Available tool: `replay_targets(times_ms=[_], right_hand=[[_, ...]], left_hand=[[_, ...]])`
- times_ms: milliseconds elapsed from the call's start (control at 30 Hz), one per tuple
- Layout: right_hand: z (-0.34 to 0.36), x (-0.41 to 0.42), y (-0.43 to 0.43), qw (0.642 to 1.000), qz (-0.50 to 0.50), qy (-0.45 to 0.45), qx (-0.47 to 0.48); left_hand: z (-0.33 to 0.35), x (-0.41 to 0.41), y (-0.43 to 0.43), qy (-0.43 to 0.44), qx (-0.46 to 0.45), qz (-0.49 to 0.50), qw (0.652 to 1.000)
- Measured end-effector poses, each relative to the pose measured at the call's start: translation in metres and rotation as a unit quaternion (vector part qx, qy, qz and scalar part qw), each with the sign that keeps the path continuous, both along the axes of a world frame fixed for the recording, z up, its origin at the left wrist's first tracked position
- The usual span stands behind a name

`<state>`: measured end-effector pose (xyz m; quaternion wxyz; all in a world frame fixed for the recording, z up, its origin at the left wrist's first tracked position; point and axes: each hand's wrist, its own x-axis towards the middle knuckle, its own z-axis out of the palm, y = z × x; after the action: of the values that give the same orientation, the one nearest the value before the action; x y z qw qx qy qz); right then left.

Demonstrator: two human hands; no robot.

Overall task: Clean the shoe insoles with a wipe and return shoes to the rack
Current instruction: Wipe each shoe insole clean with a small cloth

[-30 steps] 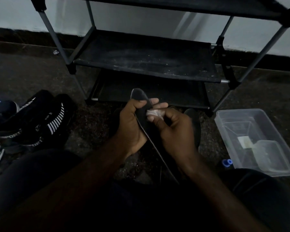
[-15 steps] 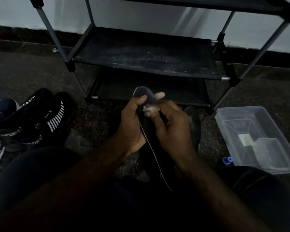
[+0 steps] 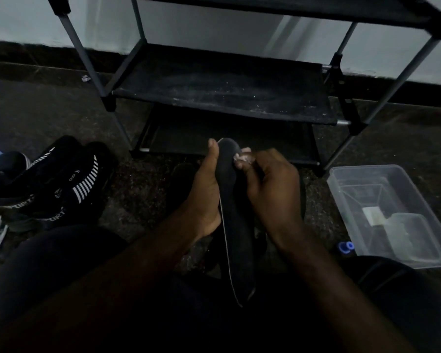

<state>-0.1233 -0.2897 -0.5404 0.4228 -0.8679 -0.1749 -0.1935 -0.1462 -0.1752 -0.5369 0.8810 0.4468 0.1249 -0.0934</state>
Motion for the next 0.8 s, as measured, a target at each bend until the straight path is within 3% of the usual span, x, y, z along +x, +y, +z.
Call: replay_targets(times_ms=[133, 300, 467, 633, 800], right_hand=[[0.002, -0.02, 0.009, 0.997, 0.08, -0.017, -0.01], [0.0, 0.008, -0.005, 0.999, -0.031, -0.018, -0.012], [0.0, -0.018, 0.004, 0.998, 0.045, -0.028, -0.046], [0.0, 0.006, -0.007, 1.0, -0.016, -0.01, 0.011], [0.0, -0.017, 0.005, 0.999, 0.051, -0.014, -0.007]], left_hand=[[-0.002, 0.0, 0.003, -0.011, 0.029, 0.004, 1.0], [-0.003, 0.001, -0.002, -0.003, 0.034, 0.004, 0.999], [-0.006, -0.001, 0.001, 0.001, 0.057, -0.016, 0.998], [-0.002, -0.001, -0.006, -0.018, 0.073, -0.026, 0.997], [-0.004, -0.001, -0.003, -0.026, 0.082, -0.003, 0.996]])
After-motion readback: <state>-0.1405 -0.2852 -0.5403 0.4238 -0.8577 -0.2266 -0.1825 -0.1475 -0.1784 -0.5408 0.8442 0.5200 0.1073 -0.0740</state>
